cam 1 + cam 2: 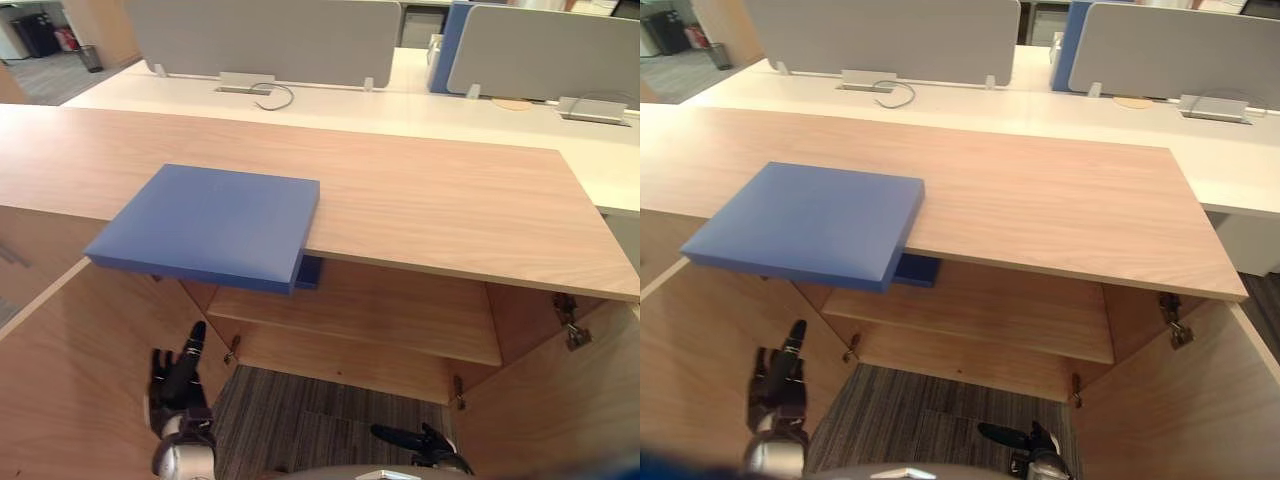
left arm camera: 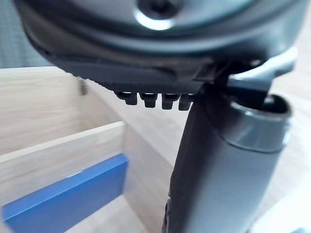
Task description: Walk over to the cabinet, pick up the folder, carry it to the office cabinet, place the folder inside the office cabinet, then close the office cabinet door
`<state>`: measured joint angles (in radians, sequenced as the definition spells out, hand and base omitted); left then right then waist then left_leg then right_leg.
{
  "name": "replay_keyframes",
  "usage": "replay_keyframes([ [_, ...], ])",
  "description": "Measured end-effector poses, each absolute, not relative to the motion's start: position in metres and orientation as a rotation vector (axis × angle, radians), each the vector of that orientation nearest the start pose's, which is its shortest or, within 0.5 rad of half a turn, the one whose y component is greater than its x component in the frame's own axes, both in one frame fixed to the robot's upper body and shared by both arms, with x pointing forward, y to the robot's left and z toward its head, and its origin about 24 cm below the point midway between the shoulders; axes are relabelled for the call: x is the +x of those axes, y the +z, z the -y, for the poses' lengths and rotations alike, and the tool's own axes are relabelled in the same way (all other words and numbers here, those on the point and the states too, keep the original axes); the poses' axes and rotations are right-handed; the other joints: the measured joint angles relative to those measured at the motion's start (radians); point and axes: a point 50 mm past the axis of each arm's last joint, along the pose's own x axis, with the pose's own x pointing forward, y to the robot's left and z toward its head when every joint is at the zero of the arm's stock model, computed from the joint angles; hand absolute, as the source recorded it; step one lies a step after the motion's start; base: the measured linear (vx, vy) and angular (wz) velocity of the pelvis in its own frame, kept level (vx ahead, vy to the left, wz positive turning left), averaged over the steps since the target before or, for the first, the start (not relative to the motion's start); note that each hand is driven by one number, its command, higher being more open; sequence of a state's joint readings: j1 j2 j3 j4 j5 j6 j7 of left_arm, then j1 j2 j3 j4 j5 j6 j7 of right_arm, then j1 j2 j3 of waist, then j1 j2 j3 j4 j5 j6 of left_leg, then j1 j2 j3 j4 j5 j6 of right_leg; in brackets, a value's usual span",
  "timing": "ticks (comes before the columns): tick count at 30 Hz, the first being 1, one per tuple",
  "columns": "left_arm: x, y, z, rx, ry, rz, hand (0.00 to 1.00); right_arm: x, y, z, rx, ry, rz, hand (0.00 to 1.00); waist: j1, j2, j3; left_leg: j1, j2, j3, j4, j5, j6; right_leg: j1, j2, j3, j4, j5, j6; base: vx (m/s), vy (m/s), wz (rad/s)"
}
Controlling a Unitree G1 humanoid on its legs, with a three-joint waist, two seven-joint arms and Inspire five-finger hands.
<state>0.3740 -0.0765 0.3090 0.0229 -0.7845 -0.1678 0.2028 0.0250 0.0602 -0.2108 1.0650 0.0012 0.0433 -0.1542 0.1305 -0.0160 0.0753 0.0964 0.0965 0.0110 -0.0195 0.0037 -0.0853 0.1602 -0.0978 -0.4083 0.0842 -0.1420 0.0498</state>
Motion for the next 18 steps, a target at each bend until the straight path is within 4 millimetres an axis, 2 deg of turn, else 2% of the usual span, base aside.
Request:
replay_keyframes([
  [3, 0.135, -0.004, -0.257, -0.431, 0.844, -0.061, 1.00, 0.106, -0.164, 0.151, 0.089, -0.284, -1.149, 1.00, 0.022, 0.000, 0.002, -0.029, -0.001, -0.031, 0.015, -0.003, 0.001, -0.002, 0.003, -0.035, -0.003, 0.000, 0.000, -0.04, -0.006, 0.36],
  [7, 0.119, 0.020, -0.270, -0.173, 0.947, -0.015, 1.00, 0.106, -0.164, 0.151, 0.087, -0.296, -1.145, 1.00, 0.029, -0.003, 0.002, -0.043, -0.002, -0.059, 0.016, -0.019, 0.009, 0.000, 0.004, -0.055, -0.003, 0.000, 0.001, -0.07, 0.014, 0.20],
  [9, 0.110, 0.034, -0.275, 0.010, 1.023, 0.000, 1.00, 0.105, -0.164, 0.151, 0.080, -0.303, -1.146, 1.00, 0.033, -0.010, 0.006, -0.052, -0.012, -0.073, 0.022, -0.021, 0.013, 0.001, -0.004, -0.060, -0.003, 0.000, 0.006, -0.10, 0.033, 0.15],
  [13, 0.105, 0.054, -0.277, 0.303, 1.108, 0.020, 1.00, 0.105, -0.163, 0.151, 0.065, -0.304, -1.135, 1.00, 0.037, -0.025, -0.002, -0.061, -0.020, -0.081, 0.023, -0.017, 0.021, -0.002, -0.010, -0.065, -0.006, 0.006, 0.015, -0.07, 0.025, 0.07],
  [18, 0.109, 0.083, -0.271, 0.569, 1.145, 0.124, 1.00, 0.104, -0.163, 0.153, 0.057, -0.321, -1.121, 1.00, 0.035, -0.023, -0.004, -0.072, -0.027, -0.089, 0.023, -0.010, 0.021, -0.007, -0.009, -0.074, -0.009, 0.006, 0.015, -0.03, 0.003, 0.05],
])
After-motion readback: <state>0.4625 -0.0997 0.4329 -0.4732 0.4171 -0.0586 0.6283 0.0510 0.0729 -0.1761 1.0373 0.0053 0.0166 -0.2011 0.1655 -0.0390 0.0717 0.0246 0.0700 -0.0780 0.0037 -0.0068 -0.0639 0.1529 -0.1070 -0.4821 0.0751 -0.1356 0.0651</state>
